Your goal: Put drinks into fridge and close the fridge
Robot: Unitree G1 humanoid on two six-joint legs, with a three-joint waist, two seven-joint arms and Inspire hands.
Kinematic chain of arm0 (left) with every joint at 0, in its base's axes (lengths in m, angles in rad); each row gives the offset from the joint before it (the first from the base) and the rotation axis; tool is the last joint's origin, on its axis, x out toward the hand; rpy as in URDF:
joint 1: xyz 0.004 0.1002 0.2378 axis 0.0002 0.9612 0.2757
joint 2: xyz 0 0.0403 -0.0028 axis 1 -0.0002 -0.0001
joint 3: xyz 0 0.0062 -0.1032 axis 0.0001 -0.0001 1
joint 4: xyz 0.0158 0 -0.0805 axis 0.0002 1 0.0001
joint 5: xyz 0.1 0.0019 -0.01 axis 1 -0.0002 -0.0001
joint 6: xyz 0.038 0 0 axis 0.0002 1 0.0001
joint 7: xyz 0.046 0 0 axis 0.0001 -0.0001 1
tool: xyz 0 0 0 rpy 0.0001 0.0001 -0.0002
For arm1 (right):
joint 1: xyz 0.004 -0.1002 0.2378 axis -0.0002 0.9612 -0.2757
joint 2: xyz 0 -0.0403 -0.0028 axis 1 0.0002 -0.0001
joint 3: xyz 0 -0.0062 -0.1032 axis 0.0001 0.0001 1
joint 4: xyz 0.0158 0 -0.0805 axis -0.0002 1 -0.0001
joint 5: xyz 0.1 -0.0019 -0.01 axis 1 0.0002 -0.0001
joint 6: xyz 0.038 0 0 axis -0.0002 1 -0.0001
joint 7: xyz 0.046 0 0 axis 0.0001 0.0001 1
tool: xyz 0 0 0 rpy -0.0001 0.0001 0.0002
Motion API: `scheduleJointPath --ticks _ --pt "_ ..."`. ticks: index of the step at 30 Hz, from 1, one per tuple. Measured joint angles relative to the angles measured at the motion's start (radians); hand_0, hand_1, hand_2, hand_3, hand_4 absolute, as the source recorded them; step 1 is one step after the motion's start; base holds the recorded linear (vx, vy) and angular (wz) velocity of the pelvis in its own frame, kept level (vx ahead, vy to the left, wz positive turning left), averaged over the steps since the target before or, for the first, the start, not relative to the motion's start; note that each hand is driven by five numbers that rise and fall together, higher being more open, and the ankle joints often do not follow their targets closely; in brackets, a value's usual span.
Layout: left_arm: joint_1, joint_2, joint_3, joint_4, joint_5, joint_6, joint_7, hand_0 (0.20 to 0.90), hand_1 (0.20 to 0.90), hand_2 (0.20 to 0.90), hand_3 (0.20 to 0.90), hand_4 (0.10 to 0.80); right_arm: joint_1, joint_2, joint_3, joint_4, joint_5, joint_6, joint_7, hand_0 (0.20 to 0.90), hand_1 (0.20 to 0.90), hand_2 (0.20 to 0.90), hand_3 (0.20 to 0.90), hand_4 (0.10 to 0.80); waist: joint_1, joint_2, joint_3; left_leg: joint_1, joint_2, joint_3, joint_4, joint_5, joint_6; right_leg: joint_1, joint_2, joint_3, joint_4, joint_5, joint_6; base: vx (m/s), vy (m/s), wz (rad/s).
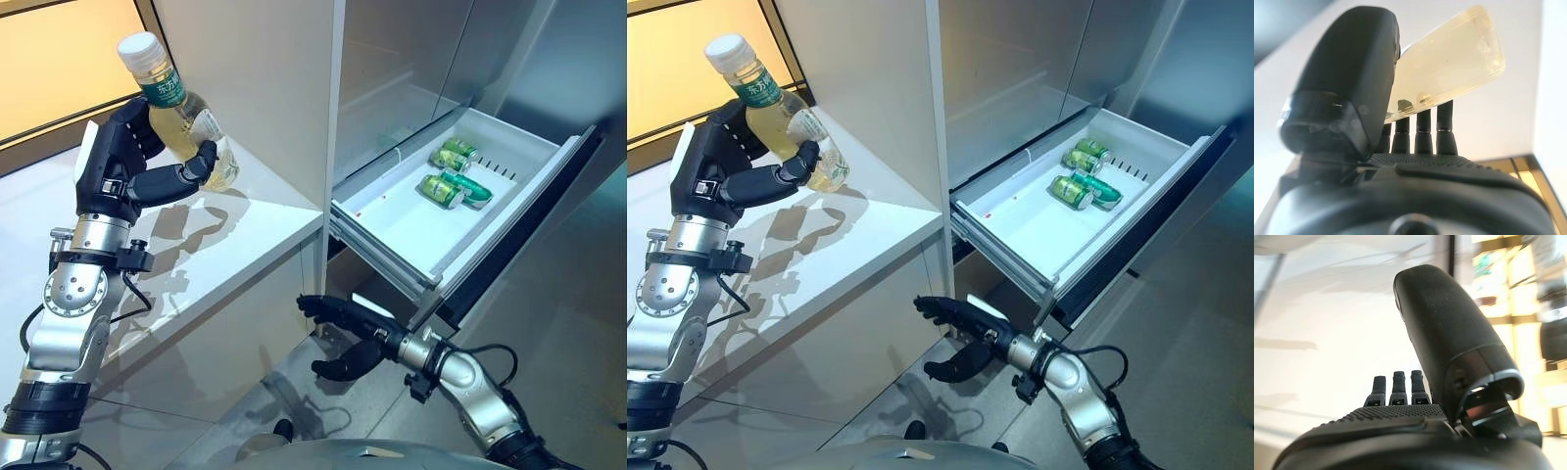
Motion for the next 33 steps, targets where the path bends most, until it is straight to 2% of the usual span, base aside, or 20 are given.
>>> scheduleJointPath --ticks 3,7,12,16,20,24,27,33 --pt "0.015 0.000 0.008 -0.028 -0.001 -0.006 -0.039 0.300 0.300 0.300 0.200 0.100 -0.002 -0.020 -0.053 -0.073 0.060 0.031 0.112 0.900 0.900 0.900 0.900 0.800 0.000 0.000 0.000 -0.001 -0.001 0.002 0.000 0.000 0.000 -0.002 -0.001 0.000 0.000 0.000 0.000 -0.048 0.004 -0.01" --pt "0.084 0.000 0.048 -0.058 -0.002 -0.040 -0.097 0.300 0.300 0.300 0.200 0.100 0.004 -0.138 -0.173 -0.206 0.127 0.127 0.278 0.900 0.900 0.900 0.900 0.800 -0.002 -0.002 0.000 -0.002 -0.001 0.005 0.000 0.000 0.000 -0.005 -0.001 0.004 0.000 0.000 0.000 0.000 0.000 0.00" --pt "0.113 0.000 0.051 -0.059 -0.001 -0.078 -0.148 0.300 0.300 0.300 0.200 0.100 0.000 -0.207 -0.224 -0.298 0.205 0.184 0.371 0.900 0.900 0.900 0.900 0.800 0.001 -0.003 -0.001 -0.002 0.001 0.006 0.000 0.000 0.000 -0.005 0.001 0.004 0.000 0.000 0.000 -0.008 0.000 0.00" --pt "0.113 0.000 0.051 -0.059 0.003 -0.102 -0.177 0.300 0.300 0.300 0.200 0.100 -0.010 -0.208 -0.221 -0.357 0.242 0.214 0.348 0.900 0.900 0.900 0.900 0.800 0.004 -0.004 0.000 -0.002 0.000 0.006 0.000 0.000 0.000 -0.005 0.000 0.004 0.000 0.000 0.000 0.000 0.000 0.00" --pt "0.113 0.000 0.051 -0.059 0.007 -0.133 -0.212 0.300 0.300 0.300 0.200 0.100 -0.062 -0.208 -0.236 -0.367 0.336 0.227 0.249 0.900 0.900 0.900 0.900 0.800 0.004 -0.008 0.001 -0.002 0.000 0.006 0.000 0.000 0.000 -0.005 0.000 0.004 0.000 0.000 0.000 0.000 0.000 0.00" --pt "0.125 0.000 0.083 -0.059 0.007 -0.166 -0.257 0.300 0.300 0.300 0.200 0.100 -0.070 -0.186 -0.308 -0.365 0.385 0.232 0.150 0.900 0.900 0.900 0.900 0.800 0.003 -0.009 0.001 -0.003 -0.001 0.009 0.000 0.000 0.000 -0.008 -0.001 0.007 0.000 0.000 0.000 0.002 0.002 -0.01" --pt "0.144 0.000 0.116 -0.059 0.007 -0.179 -0.278 0.300 0.300 0.300 0.200 0.100 -0.065 -0.185 -0.351 -0.365 0.397 0.232 0.118 0.900 0.900 0.900 0.900 0.800 -0.006 -0.009 0.001 -0.003 0.000 0.013 0.000 -0.001 0.001 -0.010 -0.001 0.012 0.000 0.000 0.000 0.005 0.007 -0.04" --pt "0.145 0.000 0.124 -0.059 0.006 -0.179 -0.347 0.300 0.300 0.300 0.200 0.100 -0.065 -0.185 -0.359 -0.361 0.406 0.239 0.093 0.900 0.900 0.900 0.900 0.800 -0.016 -0.009 0.001 -0.003 0.000 0.017 0.000 -0.001 0.001 -0.011 -0.001 0.016 0.000 0.000 0.000 0.001 0.001 -0.01"
